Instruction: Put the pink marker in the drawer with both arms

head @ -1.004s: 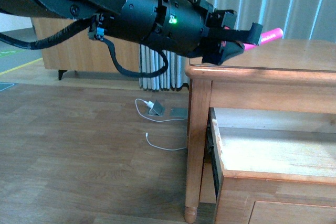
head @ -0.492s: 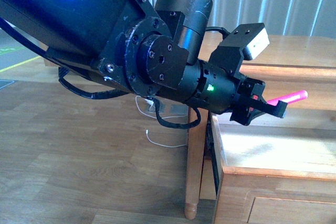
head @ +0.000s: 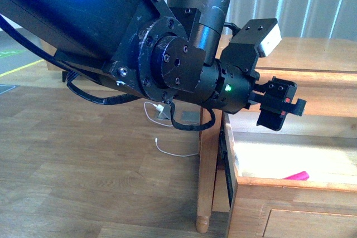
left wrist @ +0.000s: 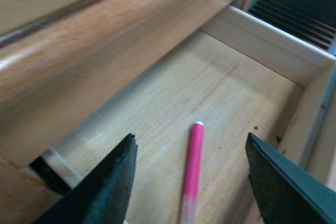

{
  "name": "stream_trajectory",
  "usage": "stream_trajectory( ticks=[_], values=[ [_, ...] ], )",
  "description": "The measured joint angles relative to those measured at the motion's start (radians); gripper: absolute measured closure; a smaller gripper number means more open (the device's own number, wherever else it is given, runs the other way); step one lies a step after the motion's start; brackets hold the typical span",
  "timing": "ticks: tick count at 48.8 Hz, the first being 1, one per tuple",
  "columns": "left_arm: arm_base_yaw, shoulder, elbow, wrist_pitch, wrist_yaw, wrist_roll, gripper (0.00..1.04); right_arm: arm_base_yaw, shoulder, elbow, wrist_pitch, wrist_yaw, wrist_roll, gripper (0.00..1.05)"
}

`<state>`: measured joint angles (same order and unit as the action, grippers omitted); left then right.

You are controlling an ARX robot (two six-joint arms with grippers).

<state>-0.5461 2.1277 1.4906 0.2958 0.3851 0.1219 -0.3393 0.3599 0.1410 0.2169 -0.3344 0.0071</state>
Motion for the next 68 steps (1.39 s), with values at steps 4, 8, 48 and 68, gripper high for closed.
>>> stream_trajectory(
  ticks=[4,8,48,68],
  values=[
    [0.0,-0.035,-0.038,0.03,-0.053,-0.016,0.25,0.0,0.0,0.0,0.0,0.0,0.0,0.08],
    [0.003,-0.096,-0.089,0.071,-0.107,-0.041,0.11,0.0,0.0,0.0,0.0,0.0,0.0,0.08],
    [0.234,-1.003,-0.826,0.061,-0.605,-0.183,0.06,0.0,0.0,0.0,0.0,0.0,0.0,0.08],
    [0.29,-1.58,-1.185,-0.234,-0.747,-0.262,0.06,0.0,0.0,0.0,0.0,0.0,0.0,0.08]
  ],
)
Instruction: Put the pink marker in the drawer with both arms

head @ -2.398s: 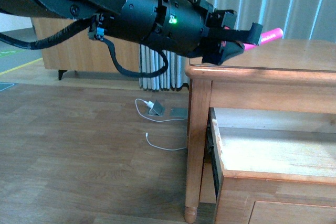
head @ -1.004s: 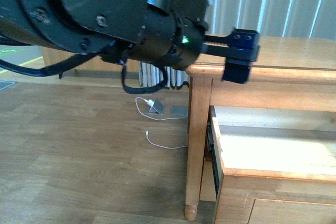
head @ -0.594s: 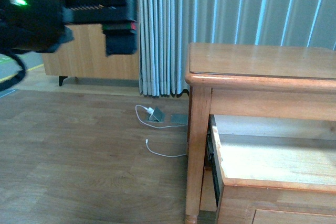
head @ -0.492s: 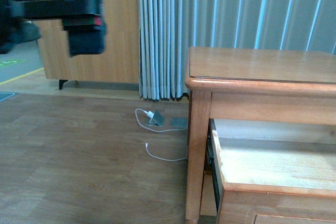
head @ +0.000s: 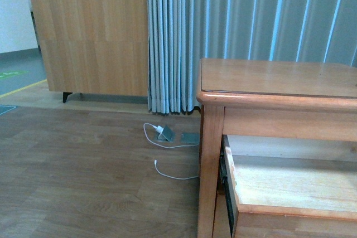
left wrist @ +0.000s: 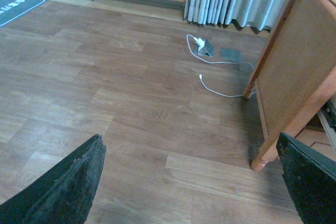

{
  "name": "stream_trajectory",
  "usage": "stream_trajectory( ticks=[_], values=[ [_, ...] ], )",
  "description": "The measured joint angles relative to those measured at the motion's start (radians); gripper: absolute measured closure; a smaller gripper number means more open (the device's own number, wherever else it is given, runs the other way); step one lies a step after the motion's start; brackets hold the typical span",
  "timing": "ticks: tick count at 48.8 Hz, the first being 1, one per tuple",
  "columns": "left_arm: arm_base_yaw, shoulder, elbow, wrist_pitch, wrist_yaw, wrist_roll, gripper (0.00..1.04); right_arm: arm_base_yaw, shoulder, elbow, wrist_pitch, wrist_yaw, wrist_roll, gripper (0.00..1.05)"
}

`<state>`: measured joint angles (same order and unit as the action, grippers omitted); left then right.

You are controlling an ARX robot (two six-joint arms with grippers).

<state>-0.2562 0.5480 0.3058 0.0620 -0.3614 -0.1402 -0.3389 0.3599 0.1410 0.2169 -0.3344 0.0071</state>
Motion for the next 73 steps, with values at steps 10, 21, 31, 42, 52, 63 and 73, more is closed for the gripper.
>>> stream_trajectory(
  ticks=[10,21,31,42,52,63,73],
  values=[
    [0.021,-0.245,-0.094,-0.129,-0.039,-0.051,0.06,0.0,0.0,0.0,0.0,0.0,0.0,0.08],
    [0.061,-0.277,-0.132,-0.045,0.085,-0.008,0.15,0.0,0.0,0.0,0.0,0.0,0.0,0.08],
    [0.237,-0.447,-0.203,-0.073,0.353,0.112,0.52,0.0,0.0,0.0,0.0,0.0,0.0,0.08],
    [0.252,-0.486,-0.238,-0.074,0.359,0.129,0.99,0.0,0.0,0.0,0.0,0.0,0.0,0.08],
    [0.253,-0.502,-0.257,-0.073,0.359,0.132,1.01,0.0,0.0,0.0,0.0,0.0,0.0,0.08],
    [0.253,-0.544,-0.282,-0.066,0.361,0.134,1.01,0.0,0.0,0.0,0.0,0.0,0.0,0.08],
    [0.253,-0.544,-0.282,-0.066,0.361,0.134,1.01,0.0,0.0,0.0,0.0,0.0,0.0,0.08]
  ],
)
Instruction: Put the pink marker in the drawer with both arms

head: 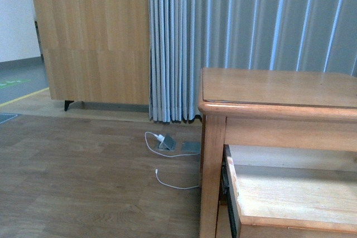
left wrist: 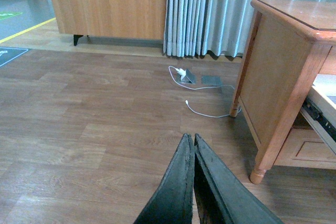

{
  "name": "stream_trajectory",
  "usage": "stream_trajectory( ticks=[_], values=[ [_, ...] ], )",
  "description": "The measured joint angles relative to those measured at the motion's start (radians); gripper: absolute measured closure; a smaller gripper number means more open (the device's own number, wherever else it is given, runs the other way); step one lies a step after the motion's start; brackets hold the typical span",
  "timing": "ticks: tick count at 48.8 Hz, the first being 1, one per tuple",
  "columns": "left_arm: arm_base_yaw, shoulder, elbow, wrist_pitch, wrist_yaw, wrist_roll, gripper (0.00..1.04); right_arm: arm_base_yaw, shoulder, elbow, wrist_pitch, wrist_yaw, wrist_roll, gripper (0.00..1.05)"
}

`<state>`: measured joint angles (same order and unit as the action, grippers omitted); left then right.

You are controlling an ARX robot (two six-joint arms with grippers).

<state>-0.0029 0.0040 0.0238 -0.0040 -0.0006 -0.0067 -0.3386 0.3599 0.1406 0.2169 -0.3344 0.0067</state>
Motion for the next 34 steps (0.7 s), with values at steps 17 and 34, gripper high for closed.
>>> stream_trajectory(
  ticks=[17,34],
  values=[
    [0.0,0.0,0.0,0.0,0.0,0.0,0.53,0.072,0.203,0.116,-0.467,-0.095,-0.152,0.08],
    [0.0,0.0,0.0,0.0,0.0,0.002,0.07,0.2,0.778,0.291,-0.333,-0.095,-0.158,0.08]
  ],
)
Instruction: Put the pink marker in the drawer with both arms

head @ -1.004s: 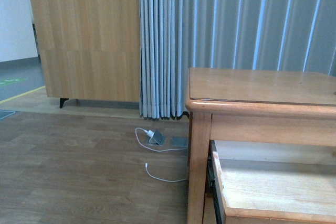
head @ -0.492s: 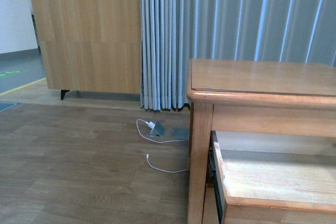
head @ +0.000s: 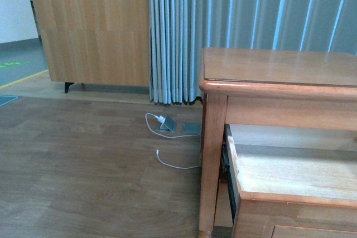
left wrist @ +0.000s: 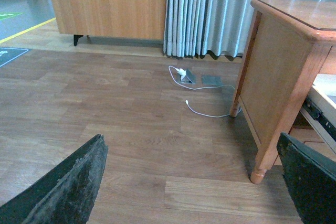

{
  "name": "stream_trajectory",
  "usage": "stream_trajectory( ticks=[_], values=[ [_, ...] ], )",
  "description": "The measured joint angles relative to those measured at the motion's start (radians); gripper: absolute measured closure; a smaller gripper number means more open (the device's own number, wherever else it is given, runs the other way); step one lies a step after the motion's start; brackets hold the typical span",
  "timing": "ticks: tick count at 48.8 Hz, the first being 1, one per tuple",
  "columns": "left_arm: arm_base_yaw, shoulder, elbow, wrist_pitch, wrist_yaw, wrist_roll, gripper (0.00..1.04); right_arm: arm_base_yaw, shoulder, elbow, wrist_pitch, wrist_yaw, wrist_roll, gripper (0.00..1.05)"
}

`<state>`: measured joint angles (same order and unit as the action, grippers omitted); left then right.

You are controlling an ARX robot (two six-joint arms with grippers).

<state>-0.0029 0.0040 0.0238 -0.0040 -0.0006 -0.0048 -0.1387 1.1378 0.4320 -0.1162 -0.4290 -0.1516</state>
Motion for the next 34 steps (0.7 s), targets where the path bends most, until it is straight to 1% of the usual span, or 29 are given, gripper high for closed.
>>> stream_trajectory(
  ticks=[6,11,20,28,34],
  values=[
    [0.0,0.0,0.0,0.0,0.0,0.0,0.06,0.041,0.172,0.042,0.127,0.074,0.024,0.08],
    [0.0,0.0,0.0,0.0,0.0,0.0,0.06,0.064,0.268,0.069,0.232,0.122,0.05,0.08],
    [0.0,0.0,0.0,0.0,0.0,0.0,0.06,0.105,0.411,0.131,0.377,0.193,0.108,0.08],
    [0.0,0.0,0.0,0.0,0.0,0.0,0.06,0.129,0.535,0.208,0.498,0.25,0.141,0.08],
    [0.0,0.0,0.0,0.0,0.0,0.0,0.06,0.137,0.643,0.28,0.631,0.296,0.181,0.08]
  ],
)
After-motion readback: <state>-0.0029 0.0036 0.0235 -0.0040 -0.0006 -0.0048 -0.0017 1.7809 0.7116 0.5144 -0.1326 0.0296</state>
